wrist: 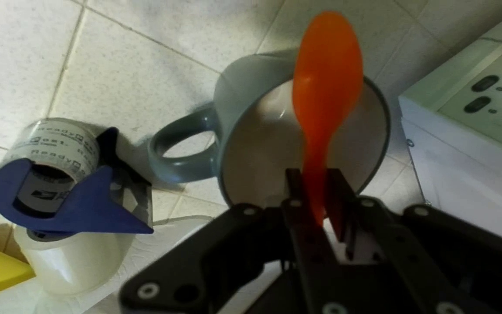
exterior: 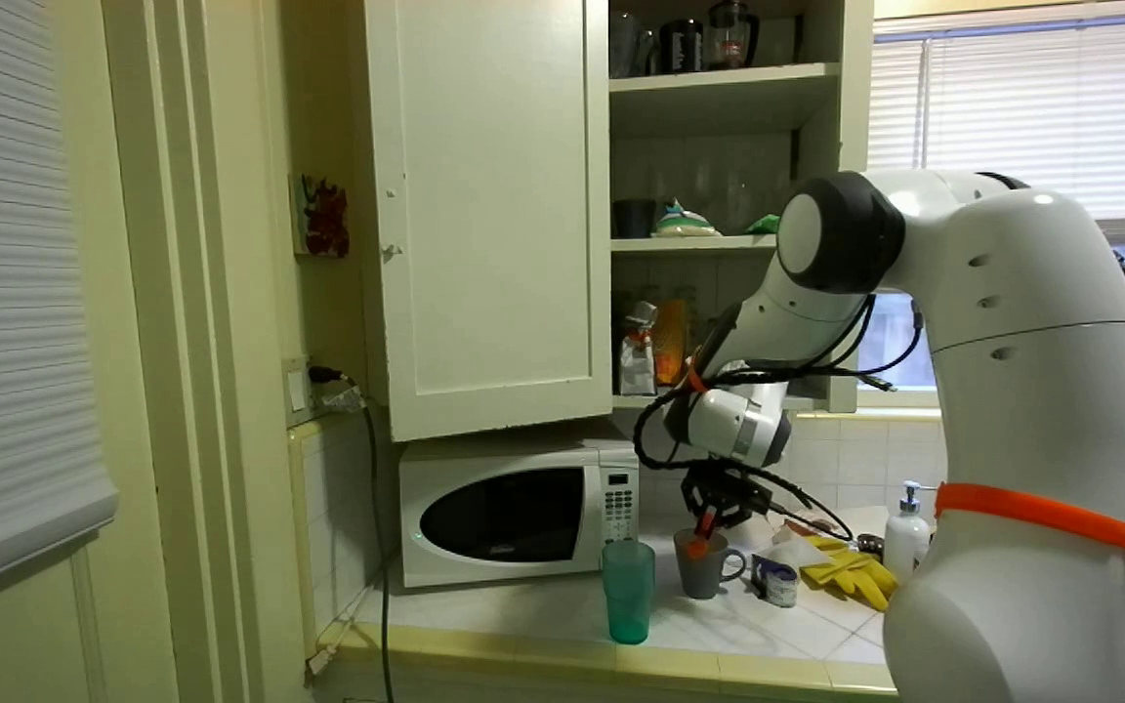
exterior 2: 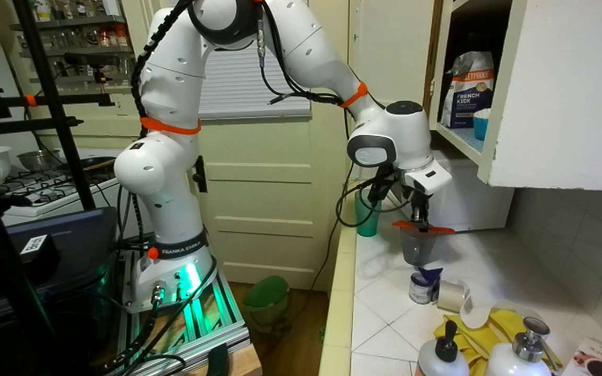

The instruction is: Put the spoon on the glass

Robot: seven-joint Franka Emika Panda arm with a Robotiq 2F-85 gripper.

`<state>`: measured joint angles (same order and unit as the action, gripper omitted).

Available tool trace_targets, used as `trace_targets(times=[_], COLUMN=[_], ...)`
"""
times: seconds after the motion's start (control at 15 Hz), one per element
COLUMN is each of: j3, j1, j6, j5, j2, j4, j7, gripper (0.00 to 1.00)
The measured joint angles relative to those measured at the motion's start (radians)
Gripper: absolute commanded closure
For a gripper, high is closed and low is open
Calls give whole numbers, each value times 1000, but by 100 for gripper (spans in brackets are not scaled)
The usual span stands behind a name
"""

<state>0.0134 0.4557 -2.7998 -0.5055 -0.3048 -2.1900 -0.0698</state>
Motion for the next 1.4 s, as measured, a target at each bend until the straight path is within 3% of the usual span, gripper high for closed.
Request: trace_targets(times=[0.27,0.33,0.47,0.87,1.0,1.4], j3=[-22,-26,-33,-50,-52,-53], j1=[-17,-21,-28,-46,-49,-56], j6=[33,39,44,48,48,48], j5=[-14,-17,-19,-19,-19,-19], j2=[-4,-5,-6,-7,-7,-5], j4=[13,15,17,18,18,18], j7=[0,0,0,0,0,0], gripper=[96,61,51,5,0,0])
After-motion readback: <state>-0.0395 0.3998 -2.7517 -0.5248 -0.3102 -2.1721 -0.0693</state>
